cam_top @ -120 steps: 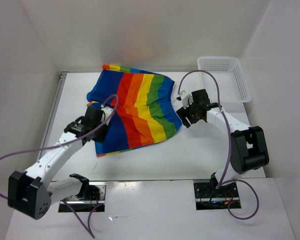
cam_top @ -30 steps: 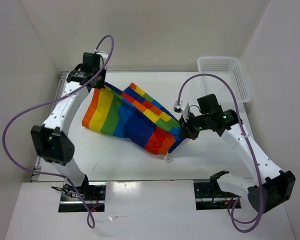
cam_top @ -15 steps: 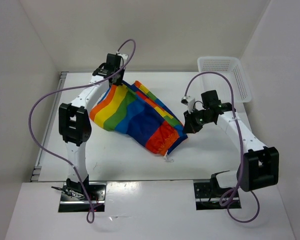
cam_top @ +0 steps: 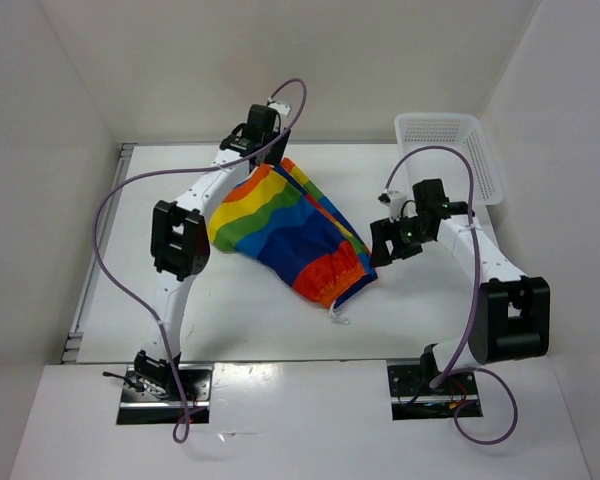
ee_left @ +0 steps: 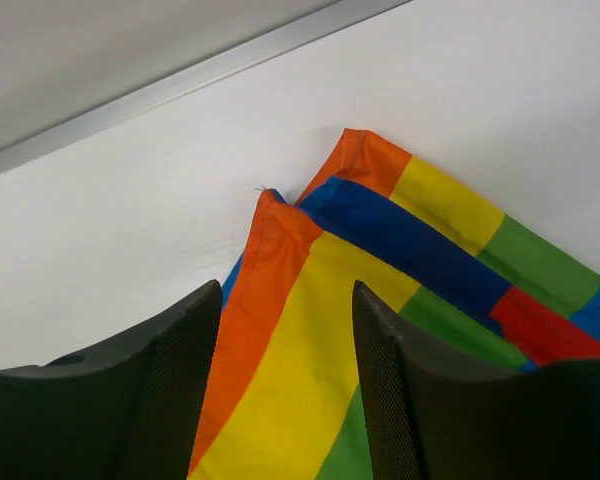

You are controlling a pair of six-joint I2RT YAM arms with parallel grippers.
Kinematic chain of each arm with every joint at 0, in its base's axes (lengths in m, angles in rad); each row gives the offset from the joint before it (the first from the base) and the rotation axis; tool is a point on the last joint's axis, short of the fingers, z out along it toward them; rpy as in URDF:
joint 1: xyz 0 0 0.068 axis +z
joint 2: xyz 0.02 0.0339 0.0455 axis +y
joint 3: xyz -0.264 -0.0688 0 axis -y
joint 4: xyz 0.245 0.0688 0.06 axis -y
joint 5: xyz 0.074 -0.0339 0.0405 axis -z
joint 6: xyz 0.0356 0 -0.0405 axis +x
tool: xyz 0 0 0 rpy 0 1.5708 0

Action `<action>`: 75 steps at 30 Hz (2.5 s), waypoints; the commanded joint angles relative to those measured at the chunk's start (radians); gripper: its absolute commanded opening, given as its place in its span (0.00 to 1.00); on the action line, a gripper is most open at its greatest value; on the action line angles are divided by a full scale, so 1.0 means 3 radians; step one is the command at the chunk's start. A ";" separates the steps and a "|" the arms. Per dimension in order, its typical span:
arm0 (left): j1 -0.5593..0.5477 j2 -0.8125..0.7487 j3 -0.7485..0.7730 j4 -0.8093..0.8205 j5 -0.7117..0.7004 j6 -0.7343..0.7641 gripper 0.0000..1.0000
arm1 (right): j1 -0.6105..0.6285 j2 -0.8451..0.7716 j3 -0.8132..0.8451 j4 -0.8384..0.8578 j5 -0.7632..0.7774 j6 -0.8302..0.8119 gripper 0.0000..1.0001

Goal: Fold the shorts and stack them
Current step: Fold the shorts

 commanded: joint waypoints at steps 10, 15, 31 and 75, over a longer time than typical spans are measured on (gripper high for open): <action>0.0710 -0.0365 -0.0467 -0.0453 0.0186 0.0002 0.76 | 0.0173 0.0072 0.0113 0.0267 0.0322 0.0309 0.90; 0.0844 -0.0401 -0.0858 -0.0504 0.0333 0.0002 0.76 | 0.0347 0.0313 0.0404 0.0349 0.0455 0.0345 0.90; 0.0931 -0.0400 -0.1640 -0.0458 0.0543 0.0002 0.22 | 0.0485 0.1392 0.0854 0.0585 0.0875 -0.0018 0.59; 0.1028 -0.0713 -0.1656 -0.0320 0.0860 0.0002 0.70 | 0.0675 0.1029 0.1085 0.0483 0.1412 -0.1041 0.72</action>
